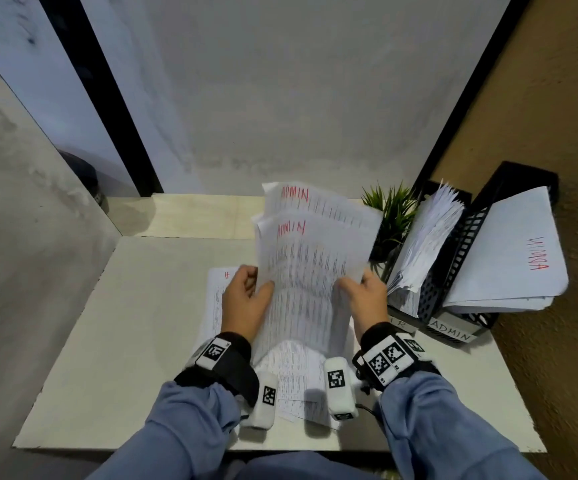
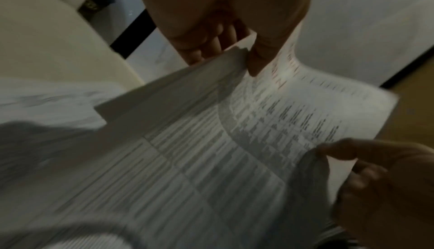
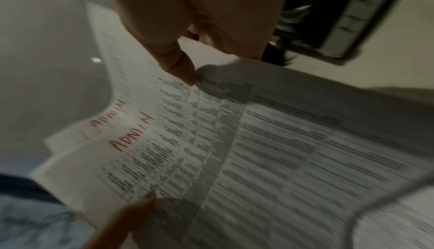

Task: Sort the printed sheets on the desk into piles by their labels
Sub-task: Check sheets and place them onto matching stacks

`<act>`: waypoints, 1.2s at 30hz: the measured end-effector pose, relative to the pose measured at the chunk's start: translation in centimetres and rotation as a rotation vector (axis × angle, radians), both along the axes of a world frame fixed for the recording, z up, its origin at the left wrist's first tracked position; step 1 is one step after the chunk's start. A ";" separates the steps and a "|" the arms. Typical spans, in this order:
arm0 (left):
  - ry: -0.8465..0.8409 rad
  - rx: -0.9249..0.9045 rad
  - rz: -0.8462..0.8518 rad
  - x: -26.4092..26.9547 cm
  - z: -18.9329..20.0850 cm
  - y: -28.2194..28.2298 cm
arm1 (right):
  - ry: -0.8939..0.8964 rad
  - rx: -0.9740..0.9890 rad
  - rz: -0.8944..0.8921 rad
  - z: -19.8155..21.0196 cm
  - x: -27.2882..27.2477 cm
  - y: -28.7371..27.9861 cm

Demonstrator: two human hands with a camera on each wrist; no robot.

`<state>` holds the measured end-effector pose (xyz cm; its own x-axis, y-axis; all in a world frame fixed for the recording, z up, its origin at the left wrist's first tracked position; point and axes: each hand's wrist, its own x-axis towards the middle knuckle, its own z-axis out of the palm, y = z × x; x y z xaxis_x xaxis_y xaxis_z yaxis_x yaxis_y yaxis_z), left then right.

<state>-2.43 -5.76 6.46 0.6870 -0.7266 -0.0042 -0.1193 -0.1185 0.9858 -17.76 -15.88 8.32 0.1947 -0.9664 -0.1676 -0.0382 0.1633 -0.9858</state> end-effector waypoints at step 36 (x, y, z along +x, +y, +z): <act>-0.348 -0.012 -0.547 -10.1 15.7 -6.1 | 0.493 -0.380 -0.670 7.4 -16.3 -7.8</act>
<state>-12.55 -11.86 22.12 0.1769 -0.9707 0.1624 -0.4721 0.0611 0.8794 -34.11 -23.69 15.73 -0.4359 -0.8586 0.2699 -0.4838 -0.0293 -0.8747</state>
